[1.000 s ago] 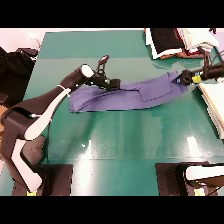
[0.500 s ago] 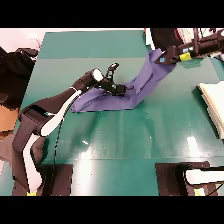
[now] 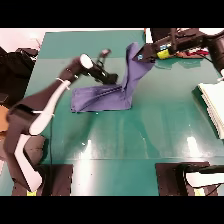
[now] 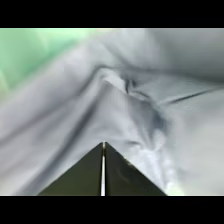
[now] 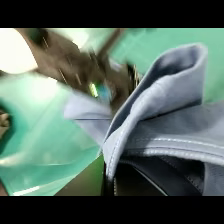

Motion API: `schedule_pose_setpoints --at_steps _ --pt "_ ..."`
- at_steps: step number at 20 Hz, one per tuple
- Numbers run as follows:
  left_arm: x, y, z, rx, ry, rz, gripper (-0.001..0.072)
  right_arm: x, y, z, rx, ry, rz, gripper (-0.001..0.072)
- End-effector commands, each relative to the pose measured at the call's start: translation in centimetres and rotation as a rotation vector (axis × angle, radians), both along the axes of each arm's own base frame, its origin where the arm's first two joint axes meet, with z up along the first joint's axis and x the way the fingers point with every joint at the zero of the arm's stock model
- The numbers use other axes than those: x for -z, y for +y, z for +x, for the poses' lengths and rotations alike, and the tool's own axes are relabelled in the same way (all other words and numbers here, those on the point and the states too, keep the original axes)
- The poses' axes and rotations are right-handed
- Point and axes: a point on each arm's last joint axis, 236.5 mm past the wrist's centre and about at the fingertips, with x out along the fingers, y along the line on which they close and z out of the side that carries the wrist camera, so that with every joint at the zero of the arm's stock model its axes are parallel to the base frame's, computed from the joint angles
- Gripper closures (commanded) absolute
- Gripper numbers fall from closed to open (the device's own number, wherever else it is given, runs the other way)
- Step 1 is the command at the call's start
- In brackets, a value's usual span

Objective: Fold the shirts.

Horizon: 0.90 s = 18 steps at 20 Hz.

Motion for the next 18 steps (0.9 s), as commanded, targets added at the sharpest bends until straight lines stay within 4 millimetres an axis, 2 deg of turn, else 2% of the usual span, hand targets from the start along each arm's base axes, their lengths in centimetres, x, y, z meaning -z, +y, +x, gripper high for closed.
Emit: schedule_pose_setpoints --at_steps 1,3,5,7,8,9,10,12,14,16,17,18 --pt "-7.4 9.5 2.8 -0.131 -0.119 0.058 0.0685 0.8 5.7 -1.3 -0.108 0.006 0.069 0.0699" --pt "-12.7 15.7 3.3 -0.23 -0.201 0.067 0.0685 2.2 11.0 -1.3 -0.18 0.006 0.125 0.0698" --pt "-17.2 20.5 2.7 -0.312 -0.27 0.071 0.0685 3.9 17.0 -0.9 -0.243 -0.066 0.146 0.0686" --pt "-20.1 24.0 1.7 -0.369 -0.312 0.08 0.0685 5.6 21.7 -0.9 -0.268 -0.095 0.171 0.0316" --pt "-20.6 25.0 1.2 -0.383 -0.313 0.085 0.0685 6.4 22.9 -1.0 -0.268 -0.102 0.168 0.0314" --pt "-21.0 25.7 0.7 -0.389 -0.31 0.093 0.0685 7.0 23.0 -1.0 -0.26 -0.092 0.165 0.0327" --pt "-21.1 25.9 0.3 -0.381 -0.308 0.103 0.0685 7.5 22.1 -0.9 -0.248 -0.075 0.151 0.033" --pt "-20.7 25.7 -0.1 -0.359 -0.294 0.114 0.0685 8.5 18.5 -0.3 -0.209 -0.02 0.12 0.033" --pt "-20.7 24.5 -0.1 -0.338 -0.301 0.11 0.0685 10.3 12.8 1.0 -0.137 0.025 0.047 0.0332" --pt "-20.9 22.5 -0.3 -0.295 -0.321 0.108 0.0685 13.6 5.8 1.9 -0.006 0.129 -0.05 0.0335" --pt "-21.0 21.4 -0.4 -0.267 -0.334 0.109 0.0685 15.6 2.1 1.8 0.074 0.204 -0.092 0.0335" --pt "-21.1 20.3 -0.5 -0.248 -0.341 0.103 0.0685 17.3 -0.7 1.4 0.134 0.268 -0.104 0.033"
